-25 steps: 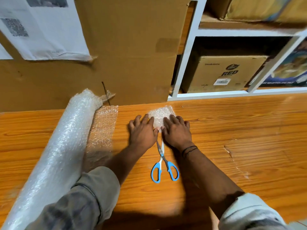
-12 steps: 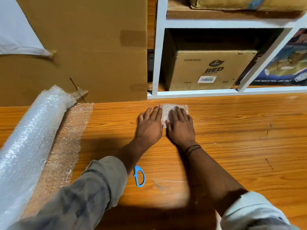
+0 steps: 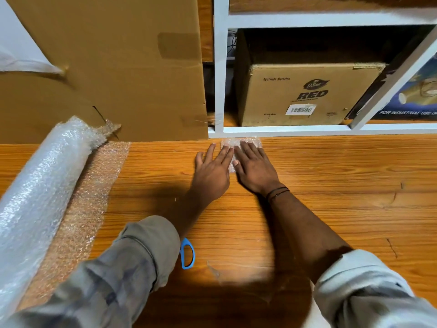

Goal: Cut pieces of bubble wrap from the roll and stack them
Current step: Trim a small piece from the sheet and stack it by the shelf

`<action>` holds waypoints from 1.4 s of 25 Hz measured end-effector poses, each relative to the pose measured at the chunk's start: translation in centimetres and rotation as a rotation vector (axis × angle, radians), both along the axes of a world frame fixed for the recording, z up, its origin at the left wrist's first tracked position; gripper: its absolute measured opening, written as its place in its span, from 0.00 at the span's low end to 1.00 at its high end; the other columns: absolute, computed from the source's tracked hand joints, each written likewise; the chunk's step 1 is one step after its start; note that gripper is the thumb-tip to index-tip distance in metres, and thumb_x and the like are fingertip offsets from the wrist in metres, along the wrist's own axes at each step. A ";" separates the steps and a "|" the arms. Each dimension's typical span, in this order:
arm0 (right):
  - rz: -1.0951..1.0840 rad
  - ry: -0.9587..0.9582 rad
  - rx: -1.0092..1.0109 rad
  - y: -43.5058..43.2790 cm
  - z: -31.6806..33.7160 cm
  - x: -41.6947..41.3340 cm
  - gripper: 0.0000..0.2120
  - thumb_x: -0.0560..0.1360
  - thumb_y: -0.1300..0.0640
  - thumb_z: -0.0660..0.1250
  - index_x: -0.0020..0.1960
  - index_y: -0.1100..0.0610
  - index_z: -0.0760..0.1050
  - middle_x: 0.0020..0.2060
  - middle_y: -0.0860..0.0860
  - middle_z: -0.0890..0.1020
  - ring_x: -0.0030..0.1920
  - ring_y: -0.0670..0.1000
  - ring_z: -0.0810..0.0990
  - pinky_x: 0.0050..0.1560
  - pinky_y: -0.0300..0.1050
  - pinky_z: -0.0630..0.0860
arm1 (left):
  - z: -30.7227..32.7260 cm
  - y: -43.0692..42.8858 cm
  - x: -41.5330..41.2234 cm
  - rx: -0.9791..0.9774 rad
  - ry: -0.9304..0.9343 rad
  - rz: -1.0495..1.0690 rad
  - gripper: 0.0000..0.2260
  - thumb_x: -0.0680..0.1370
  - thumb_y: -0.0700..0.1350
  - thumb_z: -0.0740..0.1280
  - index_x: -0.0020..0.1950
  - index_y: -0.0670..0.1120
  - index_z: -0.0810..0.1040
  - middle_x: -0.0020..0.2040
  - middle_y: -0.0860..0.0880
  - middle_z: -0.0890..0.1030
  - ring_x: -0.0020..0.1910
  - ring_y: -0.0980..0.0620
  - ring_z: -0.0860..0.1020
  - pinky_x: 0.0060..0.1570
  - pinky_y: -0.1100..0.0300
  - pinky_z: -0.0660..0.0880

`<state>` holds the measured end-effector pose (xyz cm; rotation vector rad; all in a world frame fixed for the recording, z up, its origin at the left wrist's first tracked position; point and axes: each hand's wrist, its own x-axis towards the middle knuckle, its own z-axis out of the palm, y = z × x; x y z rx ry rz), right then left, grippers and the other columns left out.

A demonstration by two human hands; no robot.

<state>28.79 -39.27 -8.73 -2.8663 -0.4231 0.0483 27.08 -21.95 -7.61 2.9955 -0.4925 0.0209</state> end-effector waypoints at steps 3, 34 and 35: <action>-0.061 -0.034 0.031 0.1 0.1 -0.7 0.29 0.87 0.45 0.49 0.85 0.56 0.53 0.84 0.57 0.53 0.84 0.57 0.48 0.83 0.57 0.43 | -0.4 0.1 0.3 0.012 0.027 0.003 0.27 0.84 0.50 0.54 0.84 0.52 0.54 0.84 0.52 0.56 0.83 0.41 0.47 0.76 0.37 0.48; -0.033 -0.162 0.185 7.3 1.5 -12.8 0.28 0.86 0.47 0.52 0.82 0.57 0.60 0.83 0.58 0.59 0.84 0.58 0.51 0.83 0.56 0.44 | 2.9 7.5 -9.0 -0.200 0.003 0.161 0.28 0.85 0.62 0.51 0.84 0.53 0.57 0.85 0.53 0.50 0.83 0.44 0.39 0.78 0.39 0.39; -0.022 -0.161 0.192 8.0 1.7 -13.0 0.27 0.86 0.48 0.53 0.82 0.57 0.60 0.83 0.58 0.59 0.84 0.58 0.51 0.83 0.56 0.43 | 3.0 8.3 -9.7 -0.204 -0.004 0.175 0.28 0.85 0.62 0.52 0.83 0.53 0.58 0.85 0.53 0.50 0.83 0.44 0.39 0.78 0.39 0.39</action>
